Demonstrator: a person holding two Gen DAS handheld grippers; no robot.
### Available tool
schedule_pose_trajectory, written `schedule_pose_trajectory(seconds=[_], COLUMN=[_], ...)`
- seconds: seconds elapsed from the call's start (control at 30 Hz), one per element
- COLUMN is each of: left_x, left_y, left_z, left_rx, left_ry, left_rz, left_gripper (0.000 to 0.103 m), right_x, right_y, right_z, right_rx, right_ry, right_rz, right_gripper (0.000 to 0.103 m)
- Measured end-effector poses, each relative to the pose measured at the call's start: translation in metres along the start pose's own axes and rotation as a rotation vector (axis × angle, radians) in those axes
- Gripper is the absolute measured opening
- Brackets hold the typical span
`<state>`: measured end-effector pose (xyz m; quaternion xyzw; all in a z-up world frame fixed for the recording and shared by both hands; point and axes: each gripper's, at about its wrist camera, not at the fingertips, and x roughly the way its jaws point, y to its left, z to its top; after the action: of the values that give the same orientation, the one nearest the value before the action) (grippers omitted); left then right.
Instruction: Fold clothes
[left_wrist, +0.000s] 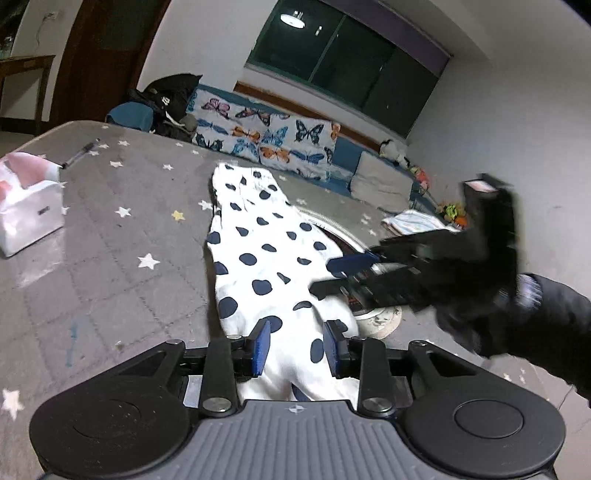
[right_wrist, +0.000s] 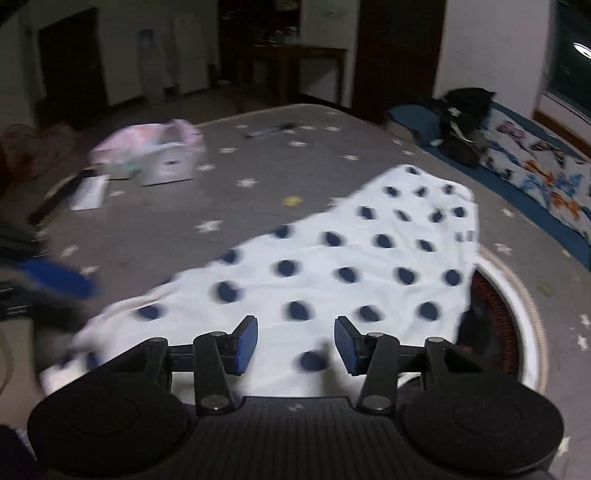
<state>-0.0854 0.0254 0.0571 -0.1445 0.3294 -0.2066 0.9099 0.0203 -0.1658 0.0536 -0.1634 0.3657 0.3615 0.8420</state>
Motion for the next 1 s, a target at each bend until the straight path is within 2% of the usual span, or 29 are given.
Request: schedule_pose_trajectory(seconds=[0.17, 0.37, 0.57, 0.7, 1.0], left_x=[0.024, 0.04, 0.05, 0.054, 0.055], left_y=[-0.006, -0.015, -0.022, -0.024, -0.031], left_z=[-0.001, -0.004, -0.009, -0.011, -0.011], left_rx=[0.036, 0.098, 0.145, 0.159, 0.195], left_ry=[0.037, 0.071, 0.102, 0.117, 0.118], left_rz=[0.023, 0.041, 0.069, 0.087, 0.104], left_gripper=[0.033, 0.032, 0.032, 0.032, 0.04], right_x=[-0.007, -0.006, -0.021, -0.018, -0.039], right_y=[0.03, 0.04, 0.045, 0.053, 0.058], right_z=[-0.02, -0.042, -0.043, -0.051, -0.056], right_rx=[-0.037, -0.045, -0.034, -0.054, -0.049], right_ry=[0.028, 0.088, 0.052, 0.068, 0.016], right_rz=[0.048, 0.028, 0.034, 0.03, 0.033], right_gripper=[0.047, 0.047, 0.048, 0.048, 0.048])
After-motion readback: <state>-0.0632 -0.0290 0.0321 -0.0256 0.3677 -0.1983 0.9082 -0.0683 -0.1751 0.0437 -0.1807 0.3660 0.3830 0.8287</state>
